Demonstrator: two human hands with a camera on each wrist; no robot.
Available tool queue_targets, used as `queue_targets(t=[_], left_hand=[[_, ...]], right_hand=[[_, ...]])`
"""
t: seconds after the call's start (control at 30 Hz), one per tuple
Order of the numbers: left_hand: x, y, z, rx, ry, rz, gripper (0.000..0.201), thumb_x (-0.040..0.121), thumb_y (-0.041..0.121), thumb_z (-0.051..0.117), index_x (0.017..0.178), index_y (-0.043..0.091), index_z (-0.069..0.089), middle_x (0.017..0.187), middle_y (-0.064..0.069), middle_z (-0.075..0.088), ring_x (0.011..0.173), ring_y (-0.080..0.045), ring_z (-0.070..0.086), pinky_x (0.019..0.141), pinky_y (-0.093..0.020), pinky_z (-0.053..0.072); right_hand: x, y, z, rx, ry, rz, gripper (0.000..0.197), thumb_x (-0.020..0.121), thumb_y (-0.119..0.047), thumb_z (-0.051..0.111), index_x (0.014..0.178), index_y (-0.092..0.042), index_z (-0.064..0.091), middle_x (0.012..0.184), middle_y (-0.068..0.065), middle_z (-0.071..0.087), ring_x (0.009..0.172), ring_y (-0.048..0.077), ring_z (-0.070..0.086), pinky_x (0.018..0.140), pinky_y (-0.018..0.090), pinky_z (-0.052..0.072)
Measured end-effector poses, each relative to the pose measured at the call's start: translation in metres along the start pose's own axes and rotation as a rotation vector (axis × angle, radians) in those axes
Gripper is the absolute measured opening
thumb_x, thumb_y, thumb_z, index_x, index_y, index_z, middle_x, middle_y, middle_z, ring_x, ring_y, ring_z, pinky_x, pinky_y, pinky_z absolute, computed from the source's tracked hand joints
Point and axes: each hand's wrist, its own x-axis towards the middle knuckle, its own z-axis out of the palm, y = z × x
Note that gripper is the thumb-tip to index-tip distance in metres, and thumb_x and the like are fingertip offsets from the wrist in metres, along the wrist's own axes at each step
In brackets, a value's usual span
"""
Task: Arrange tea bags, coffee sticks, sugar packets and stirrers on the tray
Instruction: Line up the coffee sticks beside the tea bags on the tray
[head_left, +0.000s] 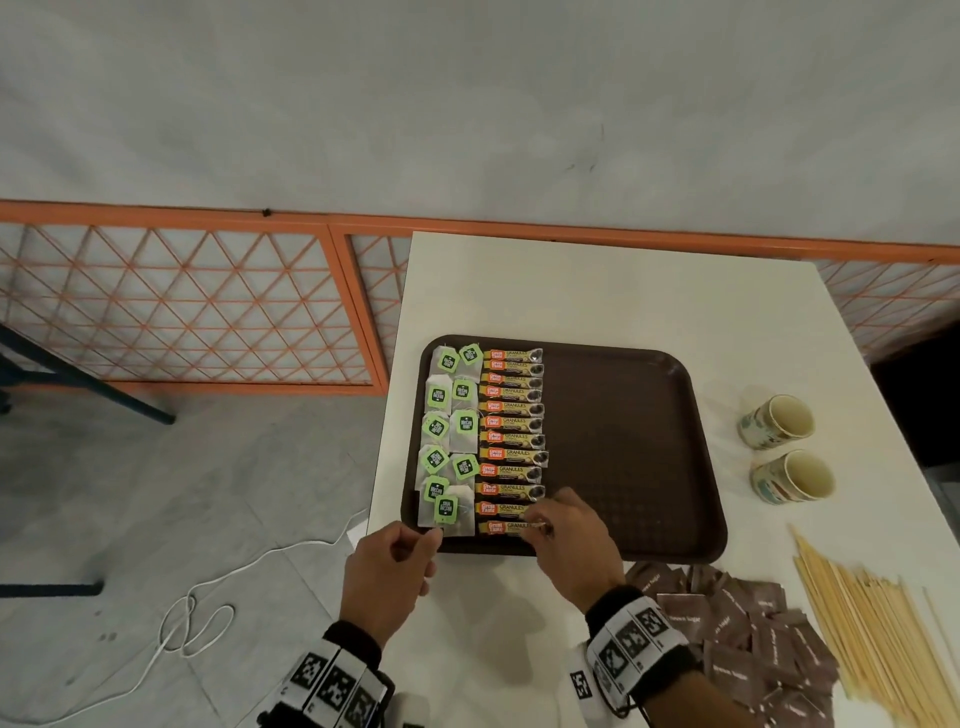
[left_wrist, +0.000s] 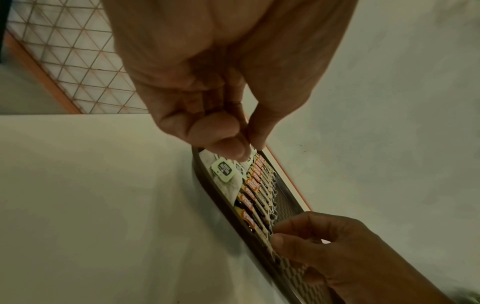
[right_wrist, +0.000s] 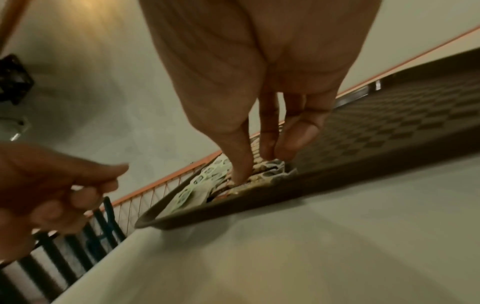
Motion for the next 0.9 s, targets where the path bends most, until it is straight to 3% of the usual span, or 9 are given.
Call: queue_targets(t=[0.13,0.43,0.57,0.63,0.73,0.83,0.9], left_hand=[[0.007,0.001,-0.003,0.03,-0.023,0.025,0.027,0.089,0.034,0.068,0.076,0.011,0.066,0.063,-0.005,0.07,0.046,-0.006,0.056,0.047,-0.018,0.044],[0.015,-0.006,-0.006,0.073,-0.093,0.082,0.028,0.089,0.033,0.068,0.075,0.01,0.064,0.063,-0.004,0.07,0.047,-0.005,0.057,0.046,-0.017,0.045],[0.01,0.002,-0.001,0.118,-0.178,0.146,0.031,0.089,0.036,0.067,0.07,0.012,0.064,0.06,-0.002,0.069,0.047,-0.003,0.056,0.052,-0.016,0.046],[0.003,0.006,0.01,0.172,-0.262,0.196,0.033,0.089,0.037,0.067,0.066,0.014,0.062,0.058,0.001,0.068,0.047,-0.001,0.056,0.056,-0.017,0.047],[-0.013,0.011,0.038,0.278,-0.401,0.282,0.032,0.088,0.039,0.066,0.065,0.018,0.06,0.063,-0.001,0.067,0.054,-0.004,0.057,0.061,-0.021,0.049],[-0.034,0.014,0.077,0.415,-0.519,0.344,0.029,0.089,0.044,0.063,0.067,0.026,0.059,0.065,0.007,0.064,0.063,-0.005,0.056,0.061,-0.017,0.042],[-0.046,0.017,0.11,0.475,-0.547,0.411,0.024,0.089,0.044,0.062,0.07,0.03,0.059,0.068,0.012,0.062,0.067,-0.005,0.056,0.064,-0.019,0.044]], right_hand=[[0.005,-0.009,0.008,-0.07,-0.092,-0.058,0.012,0.094,-0.023,0.062,0.1,-0.022,0.071,0.106,-0.007,0.057,0.101,0.014,0.053,0.081,0.036,0.054],[0.006,-0.014,0.012,-0.03,-0.084,-0.063,0.011,0.092,-0.02,0.062,0.097,-0.024,0.071,0.102,-0.006,0.059,0.098,0.016,0.057,0.082,0.035,0.054],[-0.019,-0.009,-0.01,0.079,-0.009,-0.032,0.009,0.093,-0.023,0.064,0.097,-0.026,0.071,0.096,-0.012,0.06,0.085,0.005,0.059,0.079,0.018,0.051],[-0.04,0.001,-0.024,0.102,-0.014,-0.001,0.008,0.092,-0.024,0.066,0.096,-0.026,0.072,0.092,-0.013,0.064,0.079,0.005,0.061,0.075,0.017,0.051],[-0.078,0.039,-0.048,0.09,0.033,0.138,0.008,0.091,-0.022,0.067,0.088,-0.028,0.072,0.082,-0.017,0.066,0.073,0.002,0.063,0.072,0.021,0.055],[-0.115,0.099,-0.082,0.022,0.116,0.383,0.024,0.095,-0.016,0.056,0.077,-0.03,0.066,0.07,-0.013,0.063,0.061,0.001,0.061,0.057,0.018,0.052],[-0.134,0.142,-0.098,-0.073,0.14,0.478,0.024,0.093,-0.02,0.052,0.074,-0.033,0.061,0.073,-0.01,0.062,0.065,0.007,0.06,0.06,0.028,0.054]])
